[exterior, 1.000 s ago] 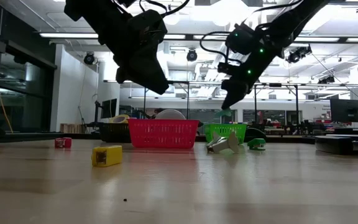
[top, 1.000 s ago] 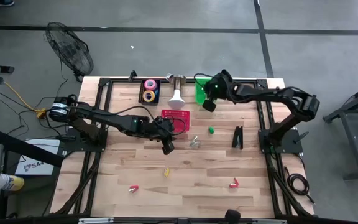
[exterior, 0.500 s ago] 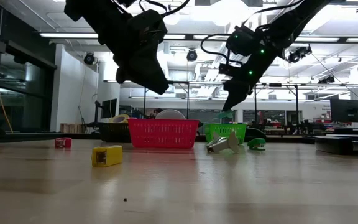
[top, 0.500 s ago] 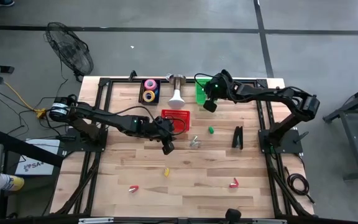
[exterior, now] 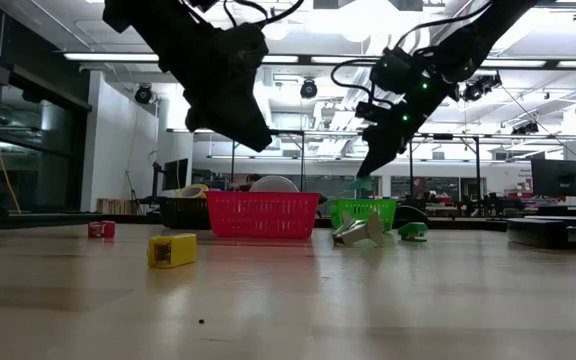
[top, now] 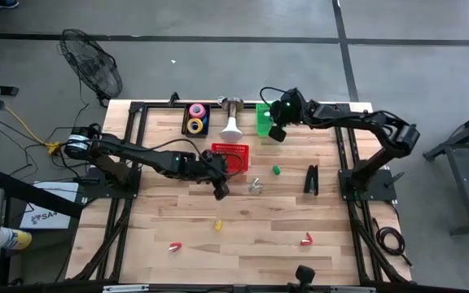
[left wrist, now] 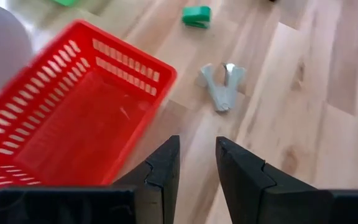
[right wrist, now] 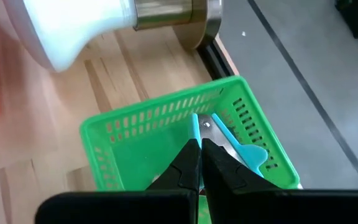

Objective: Pick and place Stapler, Stapler remover, tape
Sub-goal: Put the light blue staple remover into the green basket, then put the green staple remover into the green basket

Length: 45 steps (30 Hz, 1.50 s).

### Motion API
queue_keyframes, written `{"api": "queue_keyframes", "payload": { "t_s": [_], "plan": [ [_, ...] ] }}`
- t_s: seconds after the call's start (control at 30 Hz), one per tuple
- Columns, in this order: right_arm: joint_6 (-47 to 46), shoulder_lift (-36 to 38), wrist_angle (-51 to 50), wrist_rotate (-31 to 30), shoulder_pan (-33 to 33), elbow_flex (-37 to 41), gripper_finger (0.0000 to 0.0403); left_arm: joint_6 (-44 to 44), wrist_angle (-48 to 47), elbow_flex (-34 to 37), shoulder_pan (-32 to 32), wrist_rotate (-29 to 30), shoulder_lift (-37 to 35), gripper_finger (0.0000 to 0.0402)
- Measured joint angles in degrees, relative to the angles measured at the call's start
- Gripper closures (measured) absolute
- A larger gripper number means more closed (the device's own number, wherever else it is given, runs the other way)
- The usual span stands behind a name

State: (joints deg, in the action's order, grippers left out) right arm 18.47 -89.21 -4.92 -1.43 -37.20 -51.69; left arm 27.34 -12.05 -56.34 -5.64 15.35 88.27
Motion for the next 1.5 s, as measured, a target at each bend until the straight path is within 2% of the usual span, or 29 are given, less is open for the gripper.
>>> {"api": "queue_keyframes", "payload": {
  "t_s": [0.23, 0.43, 0.57, 0.83, 0.97, 1.3, 1.5],
  "plan": [
    [0.0, -4.0, 3.2, 3.3, -1.4, 0.0, 0.0402, -0.1, 0.1, 0.0, 0.0, 8.6, 0.0, 0.03],
    [-0.4, -7.1, 4.9, 3.2, -1.5, 0.0, 0.0384, -3.4, 0.1, 0.0, 0.0, 10.3, 0.0, 0.03],
    [-2.5, -7.2, 5.0, 2.7, -1.5, 0.0, 0.0352, -5.9, 0.1, 0.0, 0.0, 10.3, 0.0, 0.03],
    [-4.9, -6.7, 4.4, 2.8, -1.4, 0.0, 0.0255, -6.7, 0.2, 0.0, 0.0, 10.3, 0.0, 0.03],
    [-6.6, -6.7, 2.0, 4.7, -1.4, 0.0, 0.0227, -6.7, 0.7, 0.0, 0.0, 10.3, 0.0, 0.03],
    [-7.7, -5.8, -4.1, 6.4, -1.4, 0.0, 0.0223, -6.6, 5.9, 0.1, 0.0, 9.9, 3.9, 0.03],
    [-6.0, 0.7, -7.3, 6.8, -0.1, 0.1, 0.0224, -6.1, 4.1, 0.1, 0.0, 16.1, 2.5, 0.03]
  ]
}}
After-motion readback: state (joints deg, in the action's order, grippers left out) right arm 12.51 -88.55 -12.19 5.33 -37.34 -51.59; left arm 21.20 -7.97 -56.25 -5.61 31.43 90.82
